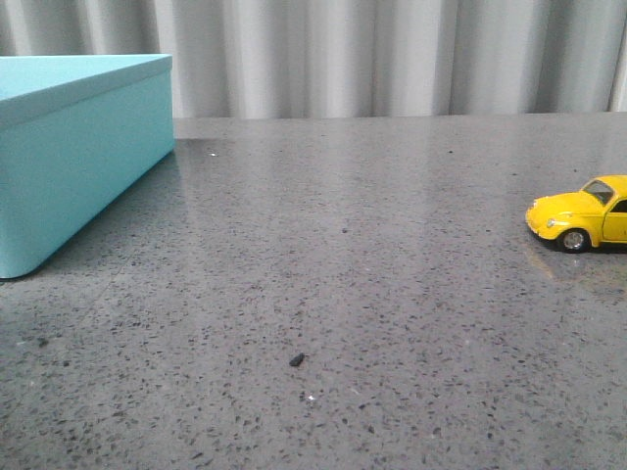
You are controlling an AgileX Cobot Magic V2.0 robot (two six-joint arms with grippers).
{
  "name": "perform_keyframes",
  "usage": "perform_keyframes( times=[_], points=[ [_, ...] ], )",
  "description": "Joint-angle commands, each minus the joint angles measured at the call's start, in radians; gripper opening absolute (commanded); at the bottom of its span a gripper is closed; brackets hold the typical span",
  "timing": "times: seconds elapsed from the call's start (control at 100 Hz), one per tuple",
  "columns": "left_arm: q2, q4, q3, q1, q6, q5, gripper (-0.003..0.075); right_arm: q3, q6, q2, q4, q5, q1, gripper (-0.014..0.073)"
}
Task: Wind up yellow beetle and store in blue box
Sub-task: 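Lower the right gripper onto the roof of the yellow beetle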
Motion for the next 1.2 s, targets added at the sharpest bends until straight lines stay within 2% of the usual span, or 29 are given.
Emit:
perform_keyframes(
  times=[0.0,0.12,0.28,0.45,0.59,0.87,1.19],
  points=[
    [0.011,-0.016,-0.035,-0.009,0.002,-0.06,-0.0021,-0.031,0.002,0.04,-0.021,0.093,0.001,-0.0041],
    [0.011,-0.016,-0.035,-0.009,0.002,-0.06,-0.0021,-0.031,0.002,0.104,-0.007,0.176,0.001,-0.0041],
    [0.011,-0.016,-0.035,-0.009,0.002,-0.06,-0.0021,-0.031,-0.012,0.158,0.051,0.184,-0.026,-0.0041],
    [0.011,-0.016,-0.035,-0.009,0.002,-0.055,-0.0021,-0.031,-0.121,0.183,0.23,0.168,-0.11,-0.0041],
    [0.011,-0.016,-0.035,-0.009,0.002,-0.052,-0.0021,-0.031,-0.171,0.182,0.296,0.154,-0.182,-0.0041],
    [0.014,-0.01,-0.029,-0.009,0.002,-0.066,-0.0021,-0.031,-0.235,0.217,0.39,0.125,-0.2,-0.0041],
    [0.018,-0.01,-0.029,-0.009,0.002,-0.067,-0.0021,-0.031,-0.235,0.268,0.389,0.084,-0.2,-0.0041]
  ],
)
